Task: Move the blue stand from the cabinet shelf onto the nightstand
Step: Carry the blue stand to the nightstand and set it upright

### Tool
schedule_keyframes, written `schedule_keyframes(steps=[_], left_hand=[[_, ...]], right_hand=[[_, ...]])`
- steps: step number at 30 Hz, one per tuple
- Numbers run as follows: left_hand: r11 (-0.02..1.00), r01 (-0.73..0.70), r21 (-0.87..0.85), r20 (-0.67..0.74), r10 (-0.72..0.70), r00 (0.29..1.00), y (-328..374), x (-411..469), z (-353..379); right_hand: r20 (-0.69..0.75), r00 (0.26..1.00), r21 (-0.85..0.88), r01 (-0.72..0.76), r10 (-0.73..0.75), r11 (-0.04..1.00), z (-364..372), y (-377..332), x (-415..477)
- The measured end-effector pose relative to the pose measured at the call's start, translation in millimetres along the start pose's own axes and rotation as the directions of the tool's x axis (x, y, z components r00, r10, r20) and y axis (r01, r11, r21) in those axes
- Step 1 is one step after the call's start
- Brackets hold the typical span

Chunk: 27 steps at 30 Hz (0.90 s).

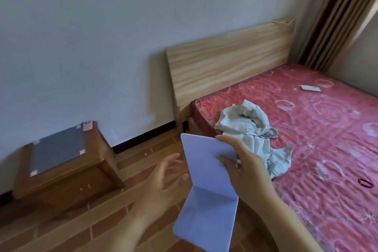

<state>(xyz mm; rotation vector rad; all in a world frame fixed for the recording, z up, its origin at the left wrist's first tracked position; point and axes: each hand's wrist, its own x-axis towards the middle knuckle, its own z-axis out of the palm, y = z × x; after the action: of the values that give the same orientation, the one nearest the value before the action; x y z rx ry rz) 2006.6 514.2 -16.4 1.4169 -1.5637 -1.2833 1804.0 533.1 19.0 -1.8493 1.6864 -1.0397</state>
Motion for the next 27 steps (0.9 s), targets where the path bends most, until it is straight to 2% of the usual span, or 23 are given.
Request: schedule_keyframes(steps=[9,20,27], left_hand=[[0.985,0.113,-0.127,-0.313,-0.148,0.938,-39.3,43.7,-122.3],[0.988,0.110,-0.106,-0.501,-0.149,0.852,-81.2,122.5,-298.9],[0.977,0.174,-0.122,-0.566,-0.212,0.797,-102.7,138.7,-367.6]], right_hand=[[0.293,0.934,0.063,0.193,-0.203,0.979,121.5,-51.1,126.6],[0.373,0.868,0.158,0.289,-0.328,0.944,272.1,-139.4,269.6],[0.485,0.781,0.172,0.355,-0.393,0.919,345.5,-172.5,321.2]])
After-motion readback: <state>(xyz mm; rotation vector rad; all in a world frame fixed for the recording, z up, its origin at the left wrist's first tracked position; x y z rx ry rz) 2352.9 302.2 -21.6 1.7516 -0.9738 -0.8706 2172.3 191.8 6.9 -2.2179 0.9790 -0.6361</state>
